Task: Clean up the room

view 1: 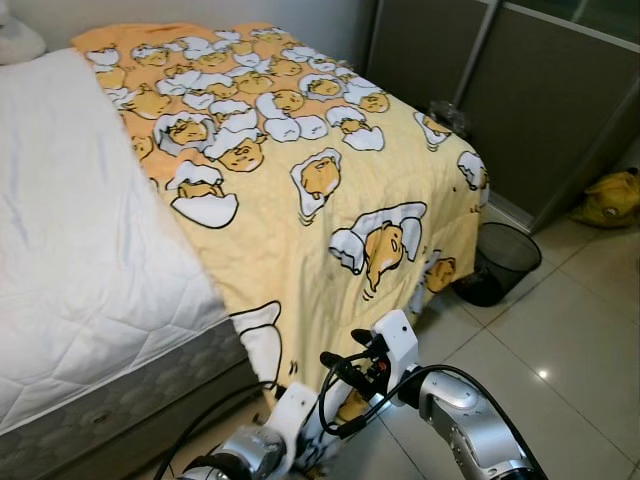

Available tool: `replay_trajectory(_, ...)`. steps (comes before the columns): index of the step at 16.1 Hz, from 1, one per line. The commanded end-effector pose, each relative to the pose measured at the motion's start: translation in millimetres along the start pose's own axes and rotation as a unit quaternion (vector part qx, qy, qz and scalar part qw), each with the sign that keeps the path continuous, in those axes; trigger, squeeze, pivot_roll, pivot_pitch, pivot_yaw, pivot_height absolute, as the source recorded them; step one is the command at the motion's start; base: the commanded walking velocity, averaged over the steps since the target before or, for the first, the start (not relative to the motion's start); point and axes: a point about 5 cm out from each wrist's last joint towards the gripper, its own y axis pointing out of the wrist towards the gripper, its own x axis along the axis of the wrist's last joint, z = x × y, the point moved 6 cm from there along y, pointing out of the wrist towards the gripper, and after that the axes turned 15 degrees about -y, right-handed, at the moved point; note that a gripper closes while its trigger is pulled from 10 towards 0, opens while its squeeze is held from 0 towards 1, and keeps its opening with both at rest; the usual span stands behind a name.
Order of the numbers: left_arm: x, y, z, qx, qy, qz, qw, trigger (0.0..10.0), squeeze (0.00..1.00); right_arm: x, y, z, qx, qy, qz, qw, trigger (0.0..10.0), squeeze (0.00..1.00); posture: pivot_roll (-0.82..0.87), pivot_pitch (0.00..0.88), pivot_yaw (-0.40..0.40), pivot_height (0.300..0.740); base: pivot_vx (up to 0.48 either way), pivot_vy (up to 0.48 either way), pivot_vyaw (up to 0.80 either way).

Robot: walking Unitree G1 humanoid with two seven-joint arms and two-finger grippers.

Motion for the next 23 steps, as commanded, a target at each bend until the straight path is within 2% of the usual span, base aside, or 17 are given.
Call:
replay_trajectory(1,-13.9,1.5,-9.5,-0.025,0.000,0.032,0.999,10.0,0.00,5.2,-1.1,-4.0,0.001,-0.008,-0.006,1.000,10.0,0.00,-0.04,0.000,-0.046,0.740,0.000,0.000,0.00)
replay_trajectory(4,-25.0,2.8,-22.8,-0.056,0.029,0.059,0.996,10.0,0.00,5.2,-0.3,-3.4,0.006,-0.011,-0.003,1.000,10.0,0.00,-0.03,0.000,-0.048,0.740,0.000,0.000,0.00)
replay_trajectory(5,-22.7,3.6,-29.6,-0.066,0.017,0.054,0.996,10.0,0.00,5.1,-0.4,-2.9,0.009,-0.011,-0.003,1.000,10.0,0.00,-0.04,0.000,-0.051,0.740,0.000,0.000,0.00)
replay_trajectory(6,-17.3,4.5,-48.3,-0.099,0.005,0.054,0.994,10.0,0.00,4.5,-1.1,-2.5,0.011,-0.013,-0.001,1.000,10.0,0.00,-0.04,0.000,-0.054,0.740,0.000,0.000,0.00)
replay_trajectory(9,-20.7,5.1,-76.5,-0.139,-0.023,0.073,0.987,10.0,0.00,1.2,-3.7,0.2,0.020,-0.013,0.004,1.000,10.0,0.00,-0.04,0.000,-0.059,0.740,0.000,0.000,0.00)
replay_trajectory(10,-18.3,6.5,-89.9,-0.147,-0.023,0.066,0.987,10.0,0.00,0.5,-5.2,0.0,0.021,-0.013,0.004,1.000,10.0,0.00,-0.04,0.000,-0.061,0.740,0.000,0.000,0.00)
replay_trajectory(11,-16.6,7.2,-91.1,-0.142,-0.015,0.062,0.988,10.0,0.00,0.7,-5.6,-0.9,0.019,-0.013,0.004,1.000,10.0,0.00,-0.04,0.000,-0.065,0.740,0.000,0.000,0.00)
replay_trajectory(12,-12.8,8.0,-89.1,-0.129,-0.001,0.053,0.990,10.0,1.00,1.2,-6.2,-2.0,0.017,-0.012,0.003,1.000,10.0,0.00,-0.04,0.000,-0.067,0.740,0.000,0.000,0.00)
replay_trajectory(14,-4.4,8.8,-78.3,-0.097,0.031,0.038,0.994,10.0,1.00,2.3,-6.7,-3.5,0.016,-0.011,0.002,1.000,10.0,0.00,-0.04,0.000,-0.070,0.740,0.000,0.000,0.00)
replay_trajectory(16,8.1,8.4,-54.9,-0.035,0.103,0.015,0.994,10.0,1.00,2.3,-6.8,-4.9,0.015,-0.009,0.002,1.000,10.0,0.00,-0.03,0.000,-0.069,0.740,0.000,0.000,0.00)
replay_trajectory(17,12.7,7.6,-47.5,-0.018,0.121,0.008,0.992,10.0,1.00,2.3,-6.6,-4.8,0.014,-0.009,0.001,1.000,10.0,0.00,-0.04,0.000,-0.068,0.740,0.000,0.000,0.00)
replay_trajectory(18,20.8,5.9,-39.4,-0.003,0.119,-0.004,0.993,10.0,1.00,2.8,-6.4,-4.8,0.014,-0.008,0.001,1.000,10.0,0.00,-0.03,0.000,-0.066,0.740,0.000,0.000,0.00)
replay_trajectory(19,37.4,1.1,-23.5,0.020,0.114,-0.024,0.993,10.0,1.00,3.2,-6.9,-7.2,0.009,-0.008,0.000,1.000,10.0,0.00,-0.02,0.000,-0.061,0.740,0.000,0.000,0.00)
replay_trajectory(20,52.4,-3.8,-9.7,0.049,0.139,-0.045,0.988,10.0,1.00,4.6,-7.3,-10.2,0.002,-0.012,-0.002,1.000,10.0,0.00,-0.02,0.000,-0.059,0.740,0.000,0.000,0.00)
replay_trajectory(21,69.2,-9.5,0.5,0.066,0.144,-0.076,0.984,10.0,1.00,9.7,-7.8,-17.4,-0.015,-0.017,-0.010,1.000,10.0,0.00,-0.01,0.000,-0.057,0.740,0.000,0.000,0.00)
replay_trajectory(22,76.5,-21.2,30.4,0.075,0.102,-0.139,0.982,10.0,1.00,21.2,-9.0,-33.3,-0.057,-0.020,-0.027,0.998,10.0,0.00,0.01,0.000,-0.052,0.740,0.000,0.000,0.00)
replay_trajectory(23,91.4,-32.3,43.0,0.078,0.076,-0.191,0.976,10.0,1.00,28.9,-11.0,-46.7,-0.097,-0.025,-0.037,0.994,10.0,0.00,0.02,0.000,-0.048,0.740,0.000,0.000,0.00)
